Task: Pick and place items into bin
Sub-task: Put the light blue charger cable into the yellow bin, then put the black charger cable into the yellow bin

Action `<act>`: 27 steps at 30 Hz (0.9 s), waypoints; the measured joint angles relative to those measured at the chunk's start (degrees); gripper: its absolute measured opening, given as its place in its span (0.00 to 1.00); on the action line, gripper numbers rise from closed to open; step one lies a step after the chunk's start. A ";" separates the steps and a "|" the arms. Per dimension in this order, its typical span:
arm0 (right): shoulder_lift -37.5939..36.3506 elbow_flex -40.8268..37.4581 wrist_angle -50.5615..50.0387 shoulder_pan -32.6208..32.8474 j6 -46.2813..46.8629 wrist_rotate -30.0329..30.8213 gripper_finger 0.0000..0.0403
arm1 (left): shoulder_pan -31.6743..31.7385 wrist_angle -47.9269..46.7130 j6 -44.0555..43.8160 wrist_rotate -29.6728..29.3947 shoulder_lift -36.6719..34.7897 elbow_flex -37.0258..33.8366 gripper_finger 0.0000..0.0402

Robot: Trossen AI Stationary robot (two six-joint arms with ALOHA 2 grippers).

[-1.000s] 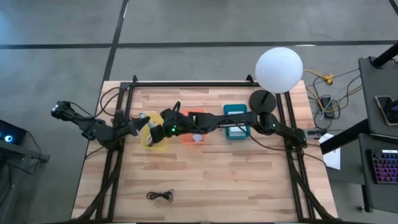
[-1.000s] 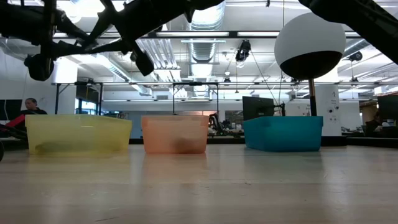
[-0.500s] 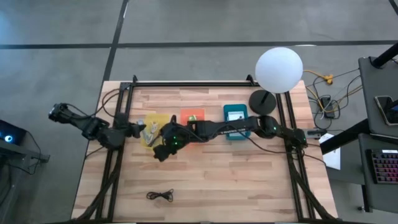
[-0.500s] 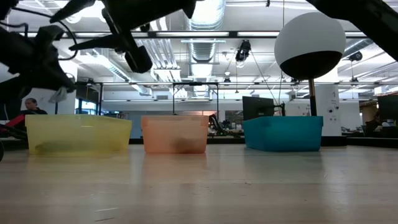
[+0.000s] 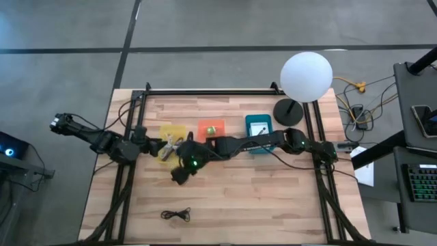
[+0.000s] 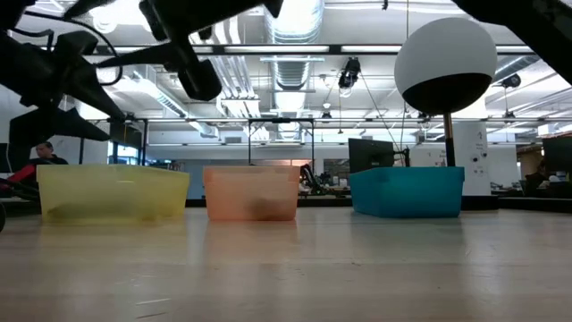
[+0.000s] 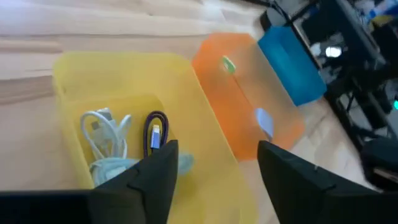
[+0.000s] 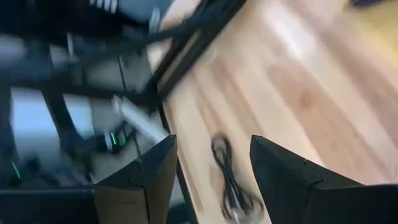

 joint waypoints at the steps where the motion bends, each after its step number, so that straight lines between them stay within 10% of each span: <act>1: -0.13 0.00 -1.09 0.61 -2.56 -0.94 0.47 | 0.00 -0.05 1.52 0.56 -0.06 0.22 0.52; 8: -0.57 0.85 -17.89 7.04 -30.35 -0.20 0.45 | -0.07 16.52 25.71 11.34 -1.29 5.28 0.53; 15: 0.08 -0.80 -16.13 12.67 -47.88 19.59 0.43 | -0.90 24.02 34.22 20.95 3.58 8.73 0.44; 27: 0.20 -8.27 -1.44 12.76 -43.67 22.33 0.47 | -13.23 27.43 31.15 31.14 11.75 12.59 0.33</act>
